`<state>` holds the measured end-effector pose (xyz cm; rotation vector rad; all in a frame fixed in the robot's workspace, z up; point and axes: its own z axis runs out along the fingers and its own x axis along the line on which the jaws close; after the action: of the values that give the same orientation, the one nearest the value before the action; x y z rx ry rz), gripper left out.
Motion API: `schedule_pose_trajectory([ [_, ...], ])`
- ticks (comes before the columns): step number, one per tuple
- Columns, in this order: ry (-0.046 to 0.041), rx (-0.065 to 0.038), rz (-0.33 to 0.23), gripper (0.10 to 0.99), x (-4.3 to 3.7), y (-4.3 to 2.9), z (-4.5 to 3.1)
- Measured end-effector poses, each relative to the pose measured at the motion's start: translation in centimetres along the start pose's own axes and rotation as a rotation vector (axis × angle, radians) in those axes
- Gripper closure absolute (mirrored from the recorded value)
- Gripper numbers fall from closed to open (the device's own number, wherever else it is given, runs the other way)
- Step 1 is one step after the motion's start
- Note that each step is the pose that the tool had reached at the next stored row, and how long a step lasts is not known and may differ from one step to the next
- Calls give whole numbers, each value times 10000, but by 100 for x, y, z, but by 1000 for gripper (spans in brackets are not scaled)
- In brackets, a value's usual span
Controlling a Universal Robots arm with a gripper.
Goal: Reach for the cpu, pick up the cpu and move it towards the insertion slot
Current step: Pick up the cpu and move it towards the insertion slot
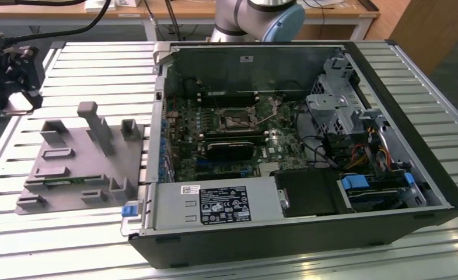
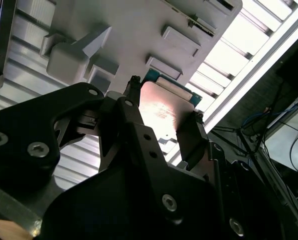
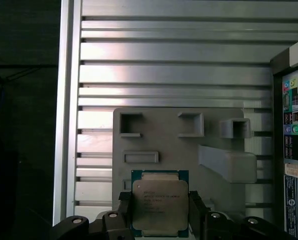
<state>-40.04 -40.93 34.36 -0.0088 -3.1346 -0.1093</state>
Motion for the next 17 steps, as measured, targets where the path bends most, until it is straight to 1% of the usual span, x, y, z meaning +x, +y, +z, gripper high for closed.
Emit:
schedule_pose_trajectory([
  [9, 1, -1, 0, 545, -67, 1, -2],
  [17, 1, -3, 1, 545, -153, 1, -3],
])
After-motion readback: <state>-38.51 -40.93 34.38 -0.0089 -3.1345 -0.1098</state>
